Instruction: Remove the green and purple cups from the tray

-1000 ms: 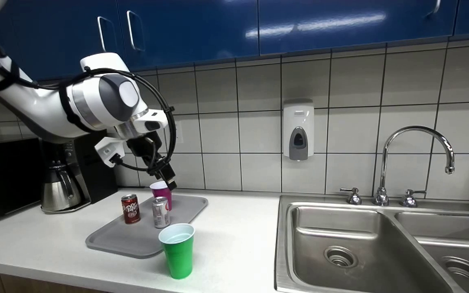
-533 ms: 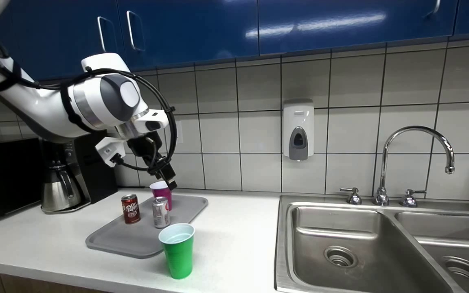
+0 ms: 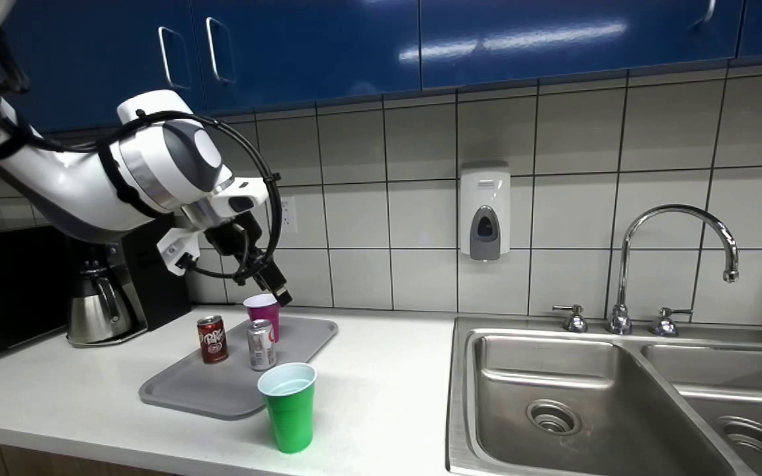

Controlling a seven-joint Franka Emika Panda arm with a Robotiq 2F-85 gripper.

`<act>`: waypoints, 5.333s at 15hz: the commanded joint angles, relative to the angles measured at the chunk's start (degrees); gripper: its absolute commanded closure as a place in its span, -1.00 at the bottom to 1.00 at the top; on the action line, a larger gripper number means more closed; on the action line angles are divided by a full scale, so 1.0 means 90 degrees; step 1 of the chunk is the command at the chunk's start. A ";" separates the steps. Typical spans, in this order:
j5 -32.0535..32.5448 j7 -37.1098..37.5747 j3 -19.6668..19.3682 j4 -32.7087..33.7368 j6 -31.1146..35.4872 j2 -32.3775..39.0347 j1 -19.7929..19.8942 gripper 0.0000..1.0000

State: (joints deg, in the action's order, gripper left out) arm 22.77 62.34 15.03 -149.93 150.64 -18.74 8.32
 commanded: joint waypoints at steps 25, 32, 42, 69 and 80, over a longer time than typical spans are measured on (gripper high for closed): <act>-0.1625 -0.2628 -0.1256 0.2064 0.0875 0.2899 -0.0981 -1.00; -0.2326 -0.3915 -0.1294 0.2277 0.0784 0.2930 -0.1140 -1.00; -0.2027 -0.4179 -0.1448 0.2823 0.0968 0.3357 -0.1457 -1.00; -0.2547 -0.5222 -0.1317 0.5558 0.0859 0.5828 -0.1830 -1.00; -0.2785 -0.5477 -0.1307 0.6084 0.0076 0.6250 -0.1868 -1.00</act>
State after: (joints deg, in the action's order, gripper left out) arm -1.19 14.72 3.26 -98.77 154.42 35.39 -8.71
